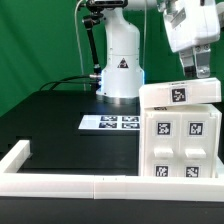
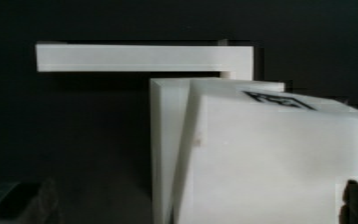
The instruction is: Assemble cabinet
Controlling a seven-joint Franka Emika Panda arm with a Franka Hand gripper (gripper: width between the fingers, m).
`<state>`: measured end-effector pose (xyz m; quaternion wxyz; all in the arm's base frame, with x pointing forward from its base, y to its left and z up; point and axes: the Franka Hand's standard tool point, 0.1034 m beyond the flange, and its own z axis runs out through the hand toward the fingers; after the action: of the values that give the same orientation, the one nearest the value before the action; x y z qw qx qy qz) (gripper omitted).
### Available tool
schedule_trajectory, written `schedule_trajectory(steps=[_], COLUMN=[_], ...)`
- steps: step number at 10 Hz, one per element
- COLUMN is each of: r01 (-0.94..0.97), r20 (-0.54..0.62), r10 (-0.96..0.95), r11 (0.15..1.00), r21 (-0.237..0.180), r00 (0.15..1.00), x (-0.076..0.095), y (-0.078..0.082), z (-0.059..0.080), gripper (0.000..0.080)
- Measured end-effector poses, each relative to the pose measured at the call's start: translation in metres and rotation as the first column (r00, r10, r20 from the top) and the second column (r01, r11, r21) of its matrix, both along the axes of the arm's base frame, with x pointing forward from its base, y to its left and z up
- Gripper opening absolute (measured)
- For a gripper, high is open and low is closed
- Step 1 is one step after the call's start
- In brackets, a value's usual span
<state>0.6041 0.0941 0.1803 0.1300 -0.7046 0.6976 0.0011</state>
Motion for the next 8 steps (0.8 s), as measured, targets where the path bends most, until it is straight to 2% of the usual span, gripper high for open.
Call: schedule_trajectory(steps=[2,3,4,5,6,8], r01=[-0.339,-0.438,-0.577,-0.676,-0.710,-0.800], r20=[0.045,0.058,0.067,0.064,0.057,0.058], r10=[0.343,0.445,0.589,0.691,0.724,0.821], r11=[0.938,0.893,0.805,0.719,0.686,0.567], r21=[-0.074,-0.101,-0.141,-0.162,-0.158,-0.196], r00=[0.938,0.894,0.805,0.720,0.687,0.568], x=[0.004,0.006,0.007,0.007,0.007,0.007], y=[-0.005,-0.007,-0.009,-0.012,-0.014,-0.014], z=[0.005,0.005,0.004,0.006,0.007,0.006], gripper=[0.0797,0.0797,0.0797,0.0797,0.0797,0.0797])
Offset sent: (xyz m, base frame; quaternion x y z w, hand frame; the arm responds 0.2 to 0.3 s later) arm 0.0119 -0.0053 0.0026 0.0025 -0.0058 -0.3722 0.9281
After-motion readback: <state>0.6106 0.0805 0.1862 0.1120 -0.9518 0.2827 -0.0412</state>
